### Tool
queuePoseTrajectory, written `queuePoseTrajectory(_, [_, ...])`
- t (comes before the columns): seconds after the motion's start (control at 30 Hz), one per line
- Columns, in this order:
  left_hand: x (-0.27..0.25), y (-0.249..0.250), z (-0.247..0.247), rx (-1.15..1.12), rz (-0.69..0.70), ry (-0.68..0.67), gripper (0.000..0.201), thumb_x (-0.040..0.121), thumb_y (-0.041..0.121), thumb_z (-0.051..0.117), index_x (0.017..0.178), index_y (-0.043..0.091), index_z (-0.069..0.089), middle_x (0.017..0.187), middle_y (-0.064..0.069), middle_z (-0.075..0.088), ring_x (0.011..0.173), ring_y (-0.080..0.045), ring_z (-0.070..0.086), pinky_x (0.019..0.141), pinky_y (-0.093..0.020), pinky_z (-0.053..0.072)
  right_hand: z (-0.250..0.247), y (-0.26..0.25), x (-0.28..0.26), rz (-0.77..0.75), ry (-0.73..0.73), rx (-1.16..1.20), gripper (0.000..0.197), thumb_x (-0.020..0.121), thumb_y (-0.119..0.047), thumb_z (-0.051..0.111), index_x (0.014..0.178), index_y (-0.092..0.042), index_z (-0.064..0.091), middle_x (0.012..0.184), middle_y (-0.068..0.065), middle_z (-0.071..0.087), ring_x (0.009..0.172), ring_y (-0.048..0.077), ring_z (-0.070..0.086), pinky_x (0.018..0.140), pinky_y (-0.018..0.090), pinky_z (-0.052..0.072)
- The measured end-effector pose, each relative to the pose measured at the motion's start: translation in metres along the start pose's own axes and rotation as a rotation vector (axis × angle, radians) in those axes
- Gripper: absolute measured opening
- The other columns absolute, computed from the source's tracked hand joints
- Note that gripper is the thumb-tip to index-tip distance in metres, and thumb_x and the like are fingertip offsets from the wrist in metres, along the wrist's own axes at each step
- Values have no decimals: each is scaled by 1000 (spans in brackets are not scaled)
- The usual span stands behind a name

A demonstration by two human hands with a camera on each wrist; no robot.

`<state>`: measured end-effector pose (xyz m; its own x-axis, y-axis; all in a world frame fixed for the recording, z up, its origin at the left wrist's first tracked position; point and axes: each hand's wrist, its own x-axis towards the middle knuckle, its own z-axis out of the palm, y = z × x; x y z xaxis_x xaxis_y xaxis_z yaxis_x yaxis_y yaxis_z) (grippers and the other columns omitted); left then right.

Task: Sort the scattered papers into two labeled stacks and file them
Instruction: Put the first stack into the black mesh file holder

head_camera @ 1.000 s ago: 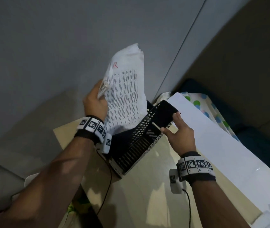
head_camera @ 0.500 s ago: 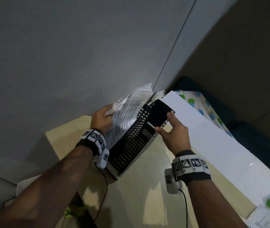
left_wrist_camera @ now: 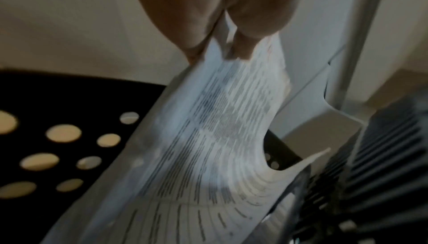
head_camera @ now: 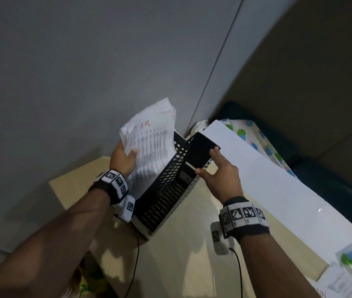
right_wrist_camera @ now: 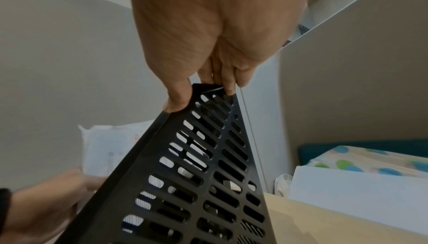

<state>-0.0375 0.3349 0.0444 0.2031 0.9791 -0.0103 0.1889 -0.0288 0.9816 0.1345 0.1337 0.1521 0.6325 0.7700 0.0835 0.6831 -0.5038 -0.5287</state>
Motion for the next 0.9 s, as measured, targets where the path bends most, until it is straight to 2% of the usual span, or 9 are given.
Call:
queuePoseTrajectory(0.1, [-8, 1, -5, 11, 33, -30, 40, 87, 12, 62, 125, 18, 51, 114, 5, 60, 104, -15, 55, 91, -30, 42, -2, -1, -1, 1, -10, -10, 73, 81, -35, 73, 145, -23, 38, 155, -8, 29, 140, 18, 33, 111, 30, 28])
queuePoseTrajectory(0.2, [-12, 0, -13, 36, 35, -55, 38, 85, 16, 67, 120, 18, 52, 107, 3, 62, 95, -15, 57, 84, -28, 43, -4, -1, -1, -7, -12, -19, 74, 81, -36, 72, 145, -23, 37, 155, -7, 29, 140, 17, 33, 112, 29, 28])
queuePoseTrajectory(0.33, [-11, -6, -18, 173, 66, -166, 42, 82, 19, 71, 121, 17, 56, 109, 2, 61, 96, -17, 56, 81, -27, 40, -4, -4, 0, -1, -16, -10, 74, 81, -35, 73, 145, -22, 38, 155, -6, 30, 140, 18, 33, 112, 29, 28])
queuePoseTrajectory(0.43, [-6, -13, -24, 350, 178, -125, 32, 82, 25, 63, 114, 18, 63, 112, -2, 66, 101, -24, 61, 87, -31, 47, -3, -5, -1, 4, -13, 9, 73, 81, -34, 73, 145, -22, 38, 155, -6, 30, 139, 18, 34, 111, 29, 28])
queuePoseTrajectory(0.5, [-7, -12, -25, 367, 139, -124, 33, 88, 32, 56, 116, 15, 63, 114, -10, 68, 105, -30, 63, 90, -34, 49, -3, -4, -1, 6, -16, 10, 74, 81, -34, 73, 144, -22, 38, 155, -6, 30, 140, 18, 34, 112, 30, 29])
queuePoseTrajectory(0.6, [-13, -3, -19, 320, 111, -91, 31, 90, 25, 59, 113, 5, 63, 105, -15, 68, 95, -32, 65, 85, -34, 49, -4, -4, -1, 4, -18, 8, 74, 81, -34, 73, 144, -21, 39, 154, -5, 31, 139, 18, 34, 112, 29, 29])
queuePoseTrajectory(0.7, [-24, 6, -12, 305, 184, -254, 14, 86, 17, 64, 100, 15, 60, 87, -5, 63, 79, -24, 58, 69, -26, 48, -4, -5, -1, 10, -28, 14, 74, 81, -34, 73, 144, -21, 38, 155, -5, 30, 139, 18, 34, 112, 30, 29])
queuePoseTrajectory(0.8, [-27, 0, -7, 319, 213, -437, 31, 79, 16, 74, 104, 13, 56, 92, -6, 60, 78, -21, 55, 62, -5, 40, -5, -4, -1, 8, -31, 13, 74, 81, -34, 73, 144, -20, 39, 155, -5, 30, 139, 19, 35, 112, 31, 30])
queuePoseTrajectory(0.9, [-28, -6, -13, 268, 177, -587, 66, 64, 30, 80, 122, 21, 51, 119, -5, 58, 85, -17, 56, 69, -5, 41, -6, -2, -1, -1, -38, 10, 73, 81, -34, 73, 144, -21, 39, 155, -5, 30, 139, 18, 35, 111, 30, 29])
